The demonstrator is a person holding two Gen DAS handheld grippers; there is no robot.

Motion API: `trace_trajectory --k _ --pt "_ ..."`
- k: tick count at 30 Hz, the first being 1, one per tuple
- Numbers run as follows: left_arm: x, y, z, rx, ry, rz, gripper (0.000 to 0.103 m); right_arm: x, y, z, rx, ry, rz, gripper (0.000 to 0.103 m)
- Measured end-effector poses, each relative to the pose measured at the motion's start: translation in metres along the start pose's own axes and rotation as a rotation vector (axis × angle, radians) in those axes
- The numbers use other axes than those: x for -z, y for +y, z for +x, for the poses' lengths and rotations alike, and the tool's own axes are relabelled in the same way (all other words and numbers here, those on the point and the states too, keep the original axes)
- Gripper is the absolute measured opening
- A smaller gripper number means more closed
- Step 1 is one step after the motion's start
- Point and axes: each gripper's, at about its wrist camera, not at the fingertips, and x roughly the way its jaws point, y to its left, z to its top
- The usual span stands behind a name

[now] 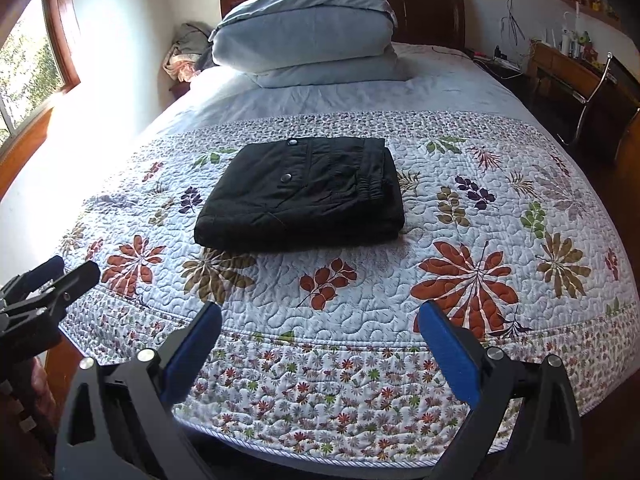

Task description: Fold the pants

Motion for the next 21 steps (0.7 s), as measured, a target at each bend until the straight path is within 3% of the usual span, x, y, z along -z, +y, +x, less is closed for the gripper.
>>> trace_trajectory --k 21 --pt "-0.0031 -0.0007 0.0050 -0.028 0.002 0.020 0.100 0.0000 -0.0028 0.0061 0.033 0.016 0.010 0.099"
